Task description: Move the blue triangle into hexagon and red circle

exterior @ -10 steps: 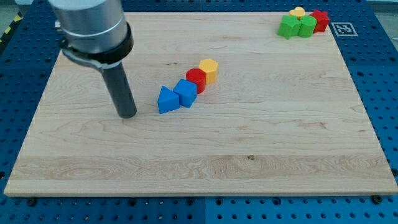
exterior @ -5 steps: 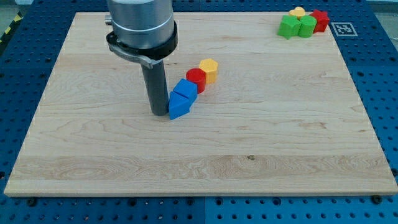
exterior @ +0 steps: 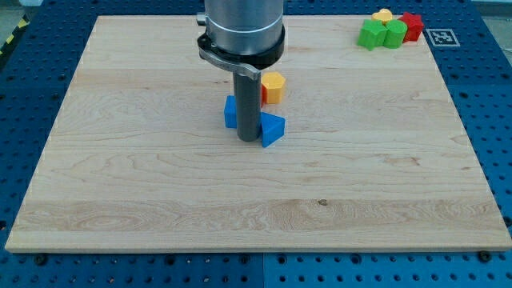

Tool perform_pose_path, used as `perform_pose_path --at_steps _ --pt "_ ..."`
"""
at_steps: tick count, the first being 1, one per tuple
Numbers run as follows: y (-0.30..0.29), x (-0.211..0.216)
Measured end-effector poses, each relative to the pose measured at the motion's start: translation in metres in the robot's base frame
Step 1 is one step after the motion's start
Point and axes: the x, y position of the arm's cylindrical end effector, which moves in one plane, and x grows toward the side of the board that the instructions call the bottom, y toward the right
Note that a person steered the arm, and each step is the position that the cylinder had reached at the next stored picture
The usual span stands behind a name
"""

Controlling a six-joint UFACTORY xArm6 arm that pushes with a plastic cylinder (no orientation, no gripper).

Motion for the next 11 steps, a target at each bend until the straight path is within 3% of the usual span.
perform_pose_path --at_steps 2,4,5,11 --pt "0.047 0.025" --pt "0.082 0.008" --pt "0.086 -0.013" --pt "0.06 -0.016"
